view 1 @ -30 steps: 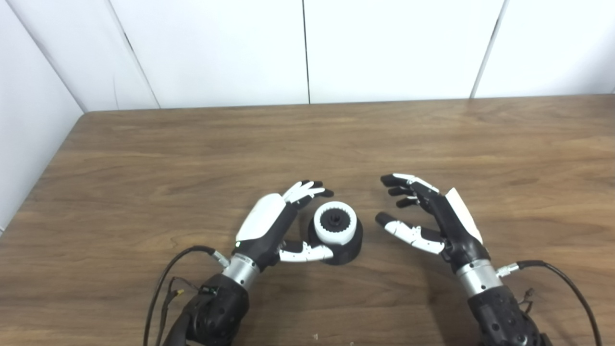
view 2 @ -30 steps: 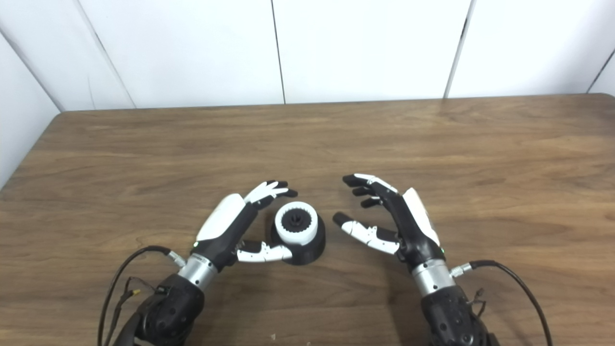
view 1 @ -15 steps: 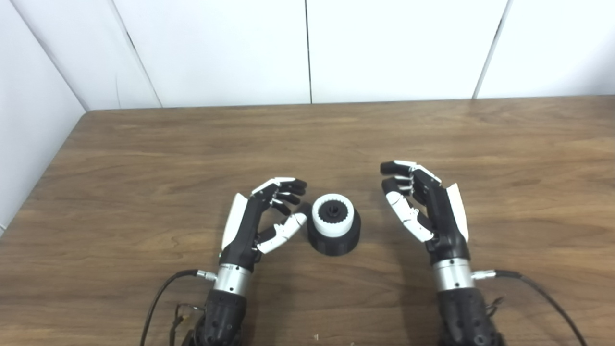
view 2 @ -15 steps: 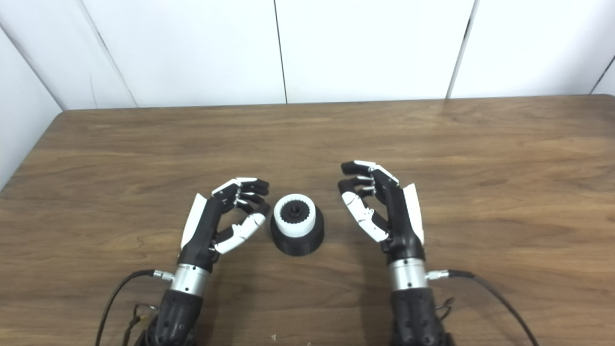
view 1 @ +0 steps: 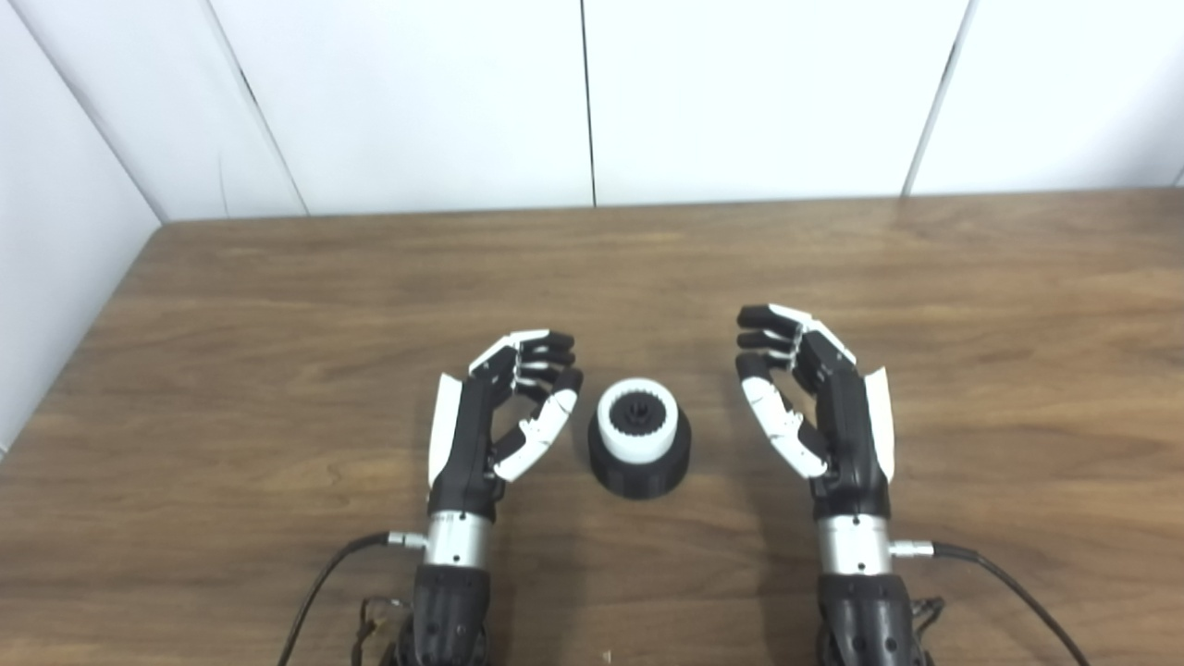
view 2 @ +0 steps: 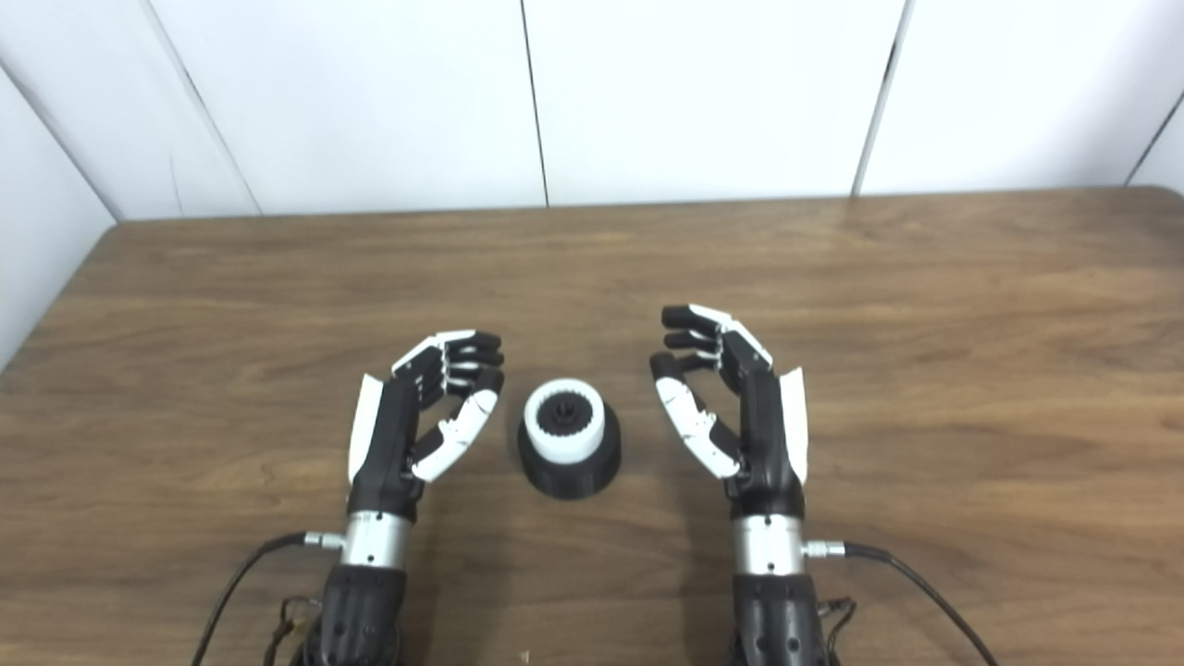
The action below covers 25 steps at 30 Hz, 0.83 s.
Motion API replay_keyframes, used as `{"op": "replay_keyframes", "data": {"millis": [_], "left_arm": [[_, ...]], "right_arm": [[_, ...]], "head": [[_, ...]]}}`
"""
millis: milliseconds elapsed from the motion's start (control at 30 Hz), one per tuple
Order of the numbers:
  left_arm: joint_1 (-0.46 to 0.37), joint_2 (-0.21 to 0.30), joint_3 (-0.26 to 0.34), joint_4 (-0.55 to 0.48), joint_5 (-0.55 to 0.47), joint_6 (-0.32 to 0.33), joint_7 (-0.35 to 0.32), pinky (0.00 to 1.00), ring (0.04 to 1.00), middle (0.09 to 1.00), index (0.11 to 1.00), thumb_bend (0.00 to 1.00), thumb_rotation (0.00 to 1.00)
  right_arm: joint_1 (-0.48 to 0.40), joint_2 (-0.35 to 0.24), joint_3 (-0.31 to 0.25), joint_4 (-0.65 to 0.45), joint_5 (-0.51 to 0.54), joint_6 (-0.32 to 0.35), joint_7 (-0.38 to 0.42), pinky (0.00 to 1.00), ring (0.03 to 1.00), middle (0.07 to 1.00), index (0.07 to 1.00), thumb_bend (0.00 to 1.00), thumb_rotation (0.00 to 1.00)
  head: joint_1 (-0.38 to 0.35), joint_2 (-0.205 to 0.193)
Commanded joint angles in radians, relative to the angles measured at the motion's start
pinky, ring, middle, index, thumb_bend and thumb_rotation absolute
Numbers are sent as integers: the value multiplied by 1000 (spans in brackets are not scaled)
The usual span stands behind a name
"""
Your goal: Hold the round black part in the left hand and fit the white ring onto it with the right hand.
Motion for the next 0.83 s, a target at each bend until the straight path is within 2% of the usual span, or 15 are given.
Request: {"op": "replay_keyframes", "data": {"millis": [0,333,633,800], "left_arm": [[-6,-11,0,7,-18,-38,16,452,557,622,607,451,485],[3,-14,-1,-5,-19,-24,13,451,554,618,606,436,490],[2,-10,-8,-8,-4,-21,11,447,551,617,604,444,452],[1,-11,-10,-12,8,-13,13,445,550,619,606,442,454]], "right_arm": [[12,7,-1,45,-10,-39,-17,567,656,694,668,482,523],[18,15,0,36,-8,-28,-17,567,652,689,663,490,472],[18,10,-1,40,-13,-30,-18,566,643,687,658,474,388],[19,7,-1,35,-14,-22,-13,563,641,686,659,472,390]], "head": [[1,1],[4,4],[5,6],[4,8]]}}
